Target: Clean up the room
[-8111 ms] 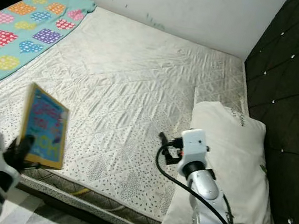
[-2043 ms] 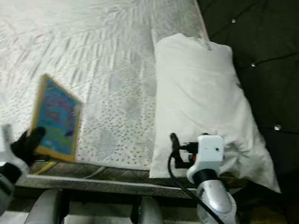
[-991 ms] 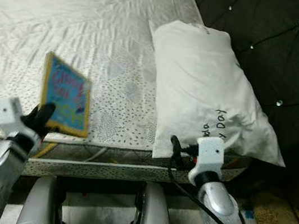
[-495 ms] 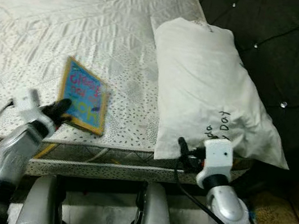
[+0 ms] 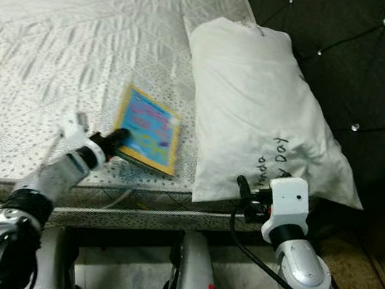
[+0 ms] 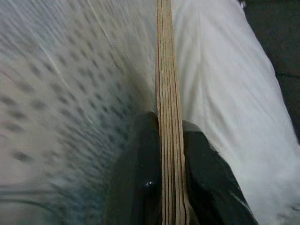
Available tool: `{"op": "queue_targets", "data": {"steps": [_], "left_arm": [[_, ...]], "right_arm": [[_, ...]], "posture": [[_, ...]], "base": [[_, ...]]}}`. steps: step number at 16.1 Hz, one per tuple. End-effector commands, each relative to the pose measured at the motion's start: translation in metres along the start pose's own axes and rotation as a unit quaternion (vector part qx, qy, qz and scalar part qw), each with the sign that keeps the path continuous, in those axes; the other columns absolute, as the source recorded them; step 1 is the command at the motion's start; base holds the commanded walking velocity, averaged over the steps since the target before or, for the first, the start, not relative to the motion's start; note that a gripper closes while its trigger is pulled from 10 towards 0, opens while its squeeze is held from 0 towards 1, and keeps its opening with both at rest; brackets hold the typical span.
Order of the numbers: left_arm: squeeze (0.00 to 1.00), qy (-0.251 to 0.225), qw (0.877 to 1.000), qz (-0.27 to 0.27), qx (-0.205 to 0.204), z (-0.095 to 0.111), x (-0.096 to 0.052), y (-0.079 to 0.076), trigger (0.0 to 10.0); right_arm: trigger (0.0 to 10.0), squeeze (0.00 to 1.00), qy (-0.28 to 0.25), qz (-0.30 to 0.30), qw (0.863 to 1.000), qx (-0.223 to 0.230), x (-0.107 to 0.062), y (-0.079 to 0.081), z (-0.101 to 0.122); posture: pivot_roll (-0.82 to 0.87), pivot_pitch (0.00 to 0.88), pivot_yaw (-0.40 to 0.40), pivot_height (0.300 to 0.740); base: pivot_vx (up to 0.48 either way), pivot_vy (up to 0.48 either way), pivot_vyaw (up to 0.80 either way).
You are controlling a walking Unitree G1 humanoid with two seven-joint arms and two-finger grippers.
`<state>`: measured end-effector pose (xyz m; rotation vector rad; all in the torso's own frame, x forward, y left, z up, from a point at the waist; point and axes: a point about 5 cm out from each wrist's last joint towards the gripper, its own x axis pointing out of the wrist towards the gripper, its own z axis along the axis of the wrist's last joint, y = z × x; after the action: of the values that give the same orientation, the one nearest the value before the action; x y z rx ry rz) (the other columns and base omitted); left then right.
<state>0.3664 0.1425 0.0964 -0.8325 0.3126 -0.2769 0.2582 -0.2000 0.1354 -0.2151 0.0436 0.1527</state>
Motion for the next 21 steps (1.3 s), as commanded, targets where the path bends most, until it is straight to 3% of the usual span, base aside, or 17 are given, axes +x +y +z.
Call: {"op": "queue_targets", "data": {"steps": [1,8,11,14,16,17,21], "left_arm": [[0.0,0.009,1.0,-0.018,-0.009,0.0,0.005,-0.008,10.0],[0.0,0.006,0.999,0.039,-0.007,-0.005,0.006,0.001,10.0],[0.0,-0.032,0.996,0.08,0.0,-0.001,0.003,0.01,10.0],[0.0,-0.024,0.997,0.078,-0.011,-0.01,0.003,0.011,10.0],[0.58,-0.016,0.996,0.085,-0.015,-0.014,0.002,0.013,10.0],[1.0,-0.013,0.996,0.086,-0.019,-0.014,0.002,0.013,10.0],[1.0,0.012,0.995,0.104,-0.005,-0.015,-0.001,0.019,10.0]], "right_arm": [[10.0,0.0,0.001,-0.013,1.0,-0.006,-0.003,-0.006,0.002],[10.0,0.0,0.005,-0.02,1.0,-0.008,-0.007,-0.008,0.001],[10.0,0.0,0.005,-0.022,1.0,-0.008,-0.006,-0.007,0.0],[10.0,0.0,0.003,-0.021,1.0,-0.006,-0.005,-0.006,0.0],[10.0,0.0,0.001,-0.021,1.0,-0.005,-0.003,-0.005,0.001],[10.0,0.0,0.0,-0.022,1.0,-0.005,-0.002,-0.005,0.001],[10.0,0.0,-0.006,-0.022,1.0,-0.002,0.001,-0.003,0.003]], "posture": [[-0.21,0.184,-0.094,0.534],[-0.21,0.186,-0.081,0.534],[-0.21,0.185,-0.078,0.534],[-0.2,0.184,-0.076,0.534],[-0.2,0.183,-0.072,0.534],[-0.2,0.183,-0.071,0.534],[-0.2,0.17,-0.064,0.534]], "base": [[0.0,0.0,0.0],[0.0,0.0,0.0],[0.0,0.0,0.0],[0.0,0.0,0.0],[0.0,0.0,0.0],[0.0,0.0,0.0],[0.0,0.0,0.0]]}}
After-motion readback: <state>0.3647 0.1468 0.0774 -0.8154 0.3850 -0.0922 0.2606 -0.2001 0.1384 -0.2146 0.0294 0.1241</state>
